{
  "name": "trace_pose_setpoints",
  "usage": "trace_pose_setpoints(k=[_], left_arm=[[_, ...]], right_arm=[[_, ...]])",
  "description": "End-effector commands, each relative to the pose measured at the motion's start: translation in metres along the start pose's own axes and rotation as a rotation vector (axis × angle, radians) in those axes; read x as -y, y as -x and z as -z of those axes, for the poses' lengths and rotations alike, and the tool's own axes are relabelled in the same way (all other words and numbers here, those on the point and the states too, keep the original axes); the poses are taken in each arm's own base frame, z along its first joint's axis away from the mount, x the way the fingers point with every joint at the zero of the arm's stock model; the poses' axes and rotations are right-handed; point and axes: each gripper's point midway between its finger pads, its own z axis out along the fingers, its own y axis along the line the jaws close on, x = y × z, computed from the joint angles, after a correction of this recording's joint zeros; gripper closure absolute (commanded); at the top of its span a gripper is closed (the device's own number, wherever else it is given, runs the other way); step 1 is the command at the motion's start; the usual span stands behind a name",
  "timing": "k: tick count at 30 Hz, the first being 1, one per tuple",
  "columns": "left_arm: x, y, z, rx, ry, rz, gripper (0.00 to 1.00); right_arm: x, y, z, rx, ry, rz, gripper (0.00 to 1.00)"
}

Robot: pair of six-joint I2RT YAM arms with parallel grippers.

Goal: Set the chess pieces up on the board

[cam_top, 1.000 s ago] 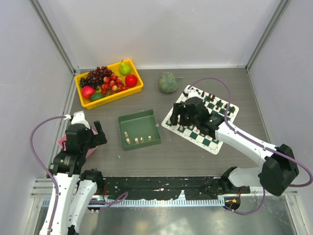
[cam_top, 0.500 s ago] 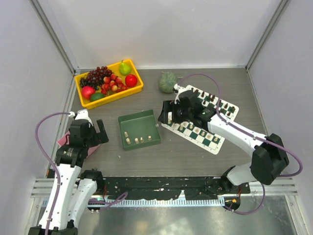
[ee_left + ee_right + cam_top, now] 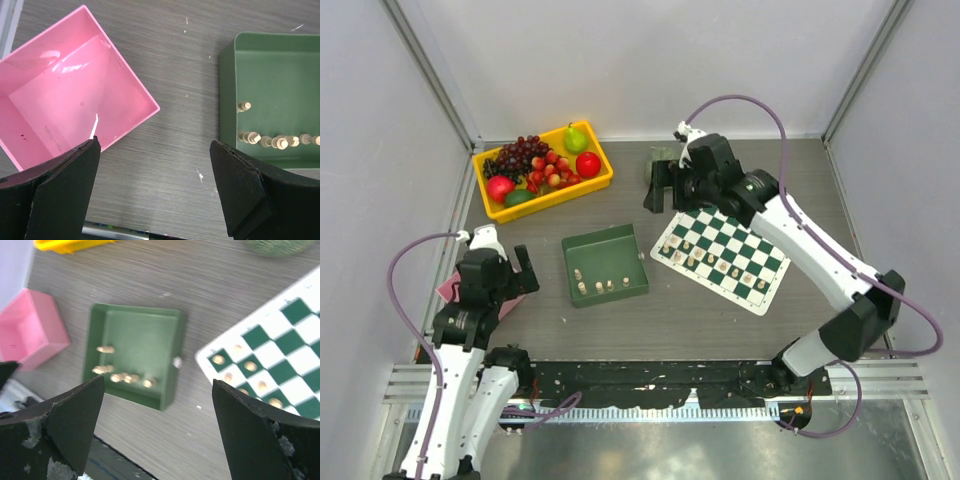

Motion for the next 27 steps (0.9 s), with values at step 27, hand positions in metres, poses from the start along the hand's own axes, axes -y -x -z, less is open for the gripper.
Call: trace_pose_setpoints(k=[27], left_arm=[[0.003, 0.018, 0.014, 0.129, -0.043, 0.020, 0.01]], right_arm=[[-0.001, -0.032, -0.005, 0.179, -0.120, 0.086, 0.05]])
